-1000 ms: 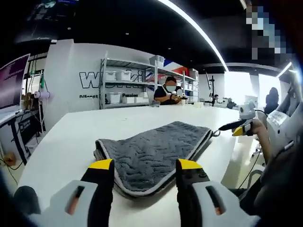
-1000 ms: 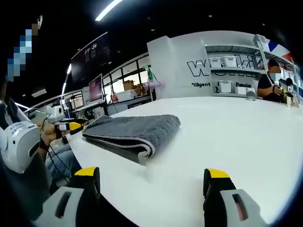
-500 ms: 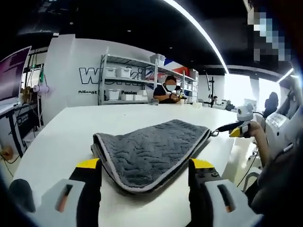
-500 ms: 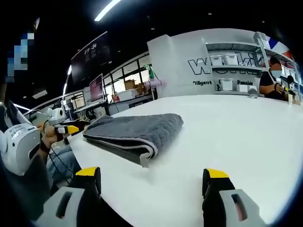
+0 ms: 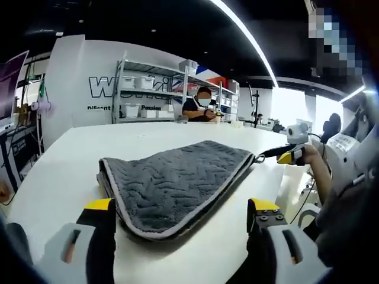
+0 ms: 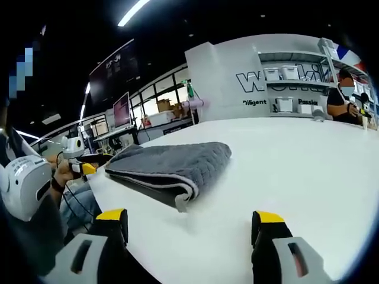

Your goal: Fold the towel on the table until its edges align and the towel forms a compact rectangular stack.

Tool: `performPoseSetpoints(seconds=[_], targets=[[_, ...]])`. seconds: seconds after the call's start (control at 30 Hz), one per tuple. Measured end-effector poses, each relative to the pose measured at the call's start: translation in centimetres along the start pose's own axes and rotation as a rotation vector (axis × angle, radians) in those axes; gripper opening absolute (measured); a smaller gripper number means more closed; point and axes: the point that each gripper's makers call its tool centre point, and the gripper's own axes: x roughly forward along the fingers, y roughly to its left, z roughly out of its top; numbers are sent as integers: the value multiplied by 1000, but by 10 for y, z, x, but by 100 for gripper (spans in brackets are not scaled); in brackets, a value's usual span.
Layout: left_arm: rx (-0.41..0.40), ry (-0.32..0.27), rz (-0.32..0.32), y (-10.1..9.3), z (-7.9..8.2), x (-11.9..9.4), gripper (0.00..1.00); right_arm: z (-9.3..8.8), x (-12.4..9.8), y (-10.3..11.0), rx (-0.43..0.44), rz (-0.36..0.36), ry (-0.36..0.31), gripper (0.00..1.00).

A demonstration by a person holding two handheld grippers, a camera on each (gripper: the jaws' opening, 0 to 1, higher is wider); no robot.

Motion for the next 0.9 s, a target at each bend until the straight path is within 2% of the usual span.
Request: performPoseSetpoints(seconds=[0.27,0.37,0.47,0.57,0.73,0.8,0.9], targets=[[-2,19,7,1,-4,2,98,3,9,4,7,29,8,89],[31,43,53,9,-7,2,92,6,13,3,13,39,16,84],[36,42,70,13,-6,1,91,10,17,-1,27,40,28,82],[23,19,82,19,-1,-3,88,12,19,-4,18,46,49,82],[38,-63,124,28,19,-9,84,14,25,-5,21,78,69,80],[43,-67,124,28,20,-8,82,15,31,-3,22,104,78,79],[47,-54,125,28,17,-6,82,11,36,2,57,167,129,77]])
